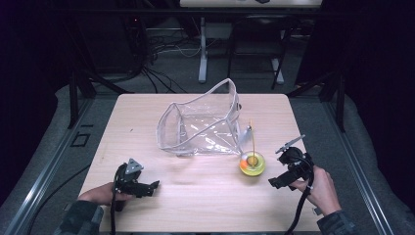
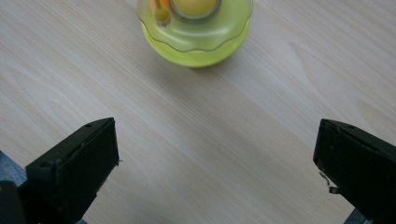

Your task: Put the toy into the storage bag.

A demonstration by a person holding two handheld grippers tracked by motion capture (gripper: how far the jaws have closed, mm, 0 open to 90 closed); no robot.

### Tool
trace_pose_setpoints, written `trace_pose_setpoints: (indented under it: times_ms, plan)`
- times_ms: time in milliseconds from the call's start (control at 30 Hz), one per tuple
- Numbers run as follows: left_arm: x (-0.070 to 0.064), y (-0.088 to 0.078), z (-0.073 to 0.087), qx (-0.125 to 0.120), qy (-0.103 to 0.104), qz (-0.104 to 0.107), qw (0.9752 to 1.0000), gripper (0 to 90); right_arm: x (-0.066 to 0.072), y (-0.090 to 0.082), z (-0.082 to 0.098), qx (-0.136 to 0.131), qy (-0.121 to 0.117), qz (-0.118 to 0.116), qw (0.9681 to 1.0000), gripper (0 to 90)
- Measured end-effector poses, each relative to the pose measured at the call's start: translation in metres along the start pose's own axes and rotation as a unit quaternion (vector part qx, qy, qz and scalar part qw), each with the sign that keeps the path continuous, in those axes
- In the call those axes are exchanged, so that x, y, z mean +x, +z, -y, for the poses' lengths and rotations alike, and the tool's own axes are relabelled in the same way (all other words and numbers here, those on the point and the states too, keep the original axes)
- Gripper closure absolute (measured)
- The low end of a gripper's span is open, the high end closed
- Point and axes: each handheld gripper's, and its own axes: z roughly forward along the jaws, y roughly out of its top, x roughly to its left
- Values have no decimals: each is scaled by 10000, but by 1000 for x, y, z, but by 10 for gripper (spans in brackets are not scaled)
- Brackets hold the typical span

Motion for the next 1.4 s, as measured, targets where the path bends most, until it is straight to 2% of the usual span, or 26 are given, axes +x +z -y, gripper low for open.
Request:
trace_pose_setpoints:
  times_ms: [100, 133, 167, 233, 400, 600, 667, 800, 933, 1100, 1167, 1233, 1300, 1333, 1367, 1400]
  plan:
    - [0, 0, 0, 2, 9, 2, 10000, 0, 2, -3, -4, -37, -71, -30, 10000, 0]
    - [0, 0, 0, 2, 11, 2, 10000, 0, 3, -3, -6, -67, -71, -103, 9999, 0]
    - [0, 0, 0, 3, 13, 2, 10000, 0, 5, -5, -11, -74, -172, -184, 9997, 0]
    - [0, 0, 0, 1, -1, 1, 10000, 0, 7, -7, -18, -22, -300, -164, 9994, 0]
    - [0, 0, 0, 3, 14, 3, 10000, 0, 12, -9, -31, -50, -444, -237, 9987, 0]
    - [0, 0, 0, 6, 15, 3, 10000, 0, 6, -12, -47, -202, -443, -297, 9984, 0]
    - [0, 0, 0, 6, 15, 4, 10000, 0, 4, -13, -52, -162, -478, -277, 9983, 0]
    - [0, 0, 0, -4, 14, -12, 10000, 0, 5, -14, -63, -155, -468, -276, 9984, 0]
    - [0, 0, 0, -1, 20, -7, 10000, 0, 8, -19, -78, -243, -568, -304, 9976, 13]
    - [0, 0, 0, -1, 21, -7, 10000, 0, 9, -24, -88, -341, -606, -377, 9969, 81]
    - [0, 0, 0, -4, 8, -10, 10000, 0, 9, -26, -92, -347, -630, -355, 9968, 152]
    - [0, 0, 0, -4, 17, -9, 10000, 0, 11, -28, -95, -391, -643, -293, 9967, 173]
    - [0, 0, 0, -3, 15, -9, 10000, 0, 12, -32, -98, -360, -714, -264, 9964, 265]
    - [0, 0, 0, -5, 6, -10, 10000, 0, 13, -33, -99, -379, -709, -231, 9965, 279]
    - [0, 0, 0, -2, 24, -9, 10000, 0, 13, -34, -101, -365, -759, -234, 9962, 354]
    - [0, 0, 0, -6, 2, -11, 10000, 0, 14, -34, -102, -360, -756, -221, 9962, 388]
